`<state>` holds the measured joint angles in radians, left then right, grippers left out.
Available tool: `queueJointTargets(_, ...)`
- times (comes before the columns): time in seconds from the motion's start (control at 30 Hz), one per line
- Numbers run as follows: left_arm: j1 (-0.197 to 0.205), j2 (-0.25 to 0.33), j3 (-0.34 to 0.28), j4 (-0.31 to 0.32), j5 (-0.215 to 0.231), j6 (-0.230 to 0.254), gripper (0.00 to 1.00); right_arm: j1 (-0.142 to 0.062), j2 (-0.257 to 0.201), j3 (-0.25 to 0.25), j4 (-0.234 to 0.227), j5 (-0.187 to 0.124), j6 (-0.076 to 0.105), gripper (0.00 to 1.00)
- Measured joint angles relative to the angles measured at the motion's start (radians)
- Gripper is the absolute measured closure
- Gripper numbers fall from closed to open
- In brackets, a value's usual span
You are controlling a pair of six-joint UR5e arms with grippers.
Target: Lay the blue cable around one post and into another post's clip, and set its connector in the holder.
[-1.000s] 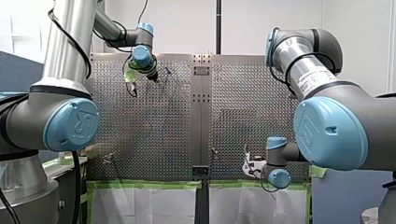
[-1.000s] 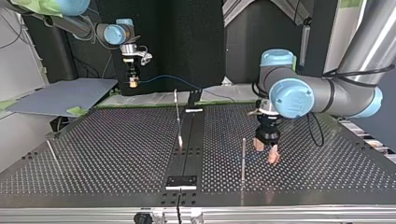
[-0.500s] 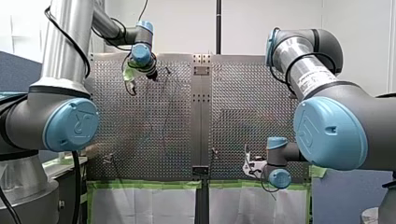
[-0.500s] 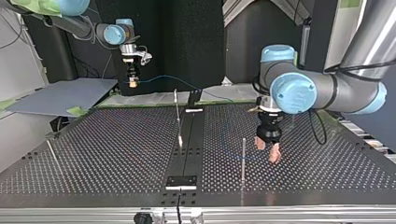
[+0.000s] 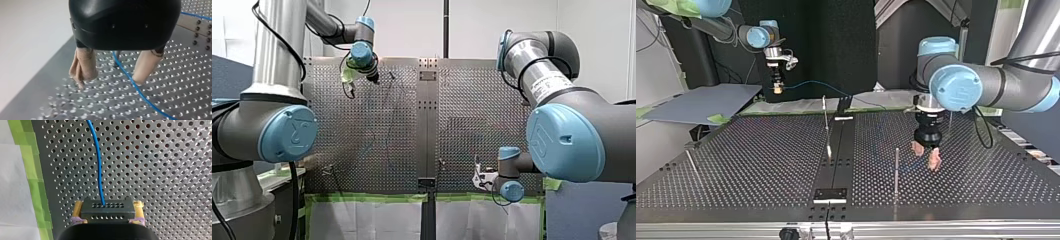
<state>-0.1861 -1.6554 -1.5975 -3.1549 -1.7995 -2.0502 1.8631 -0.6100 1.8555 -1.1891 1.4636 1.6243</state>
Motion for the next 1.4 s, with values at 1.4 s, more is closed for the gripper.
queueJointTargets(1.4,0.013,0.142,0.148,-0.308,-0.026,0.315,0.0,-0.002,0.0,-0.035,0.064,0.0,-0.009,1.0)
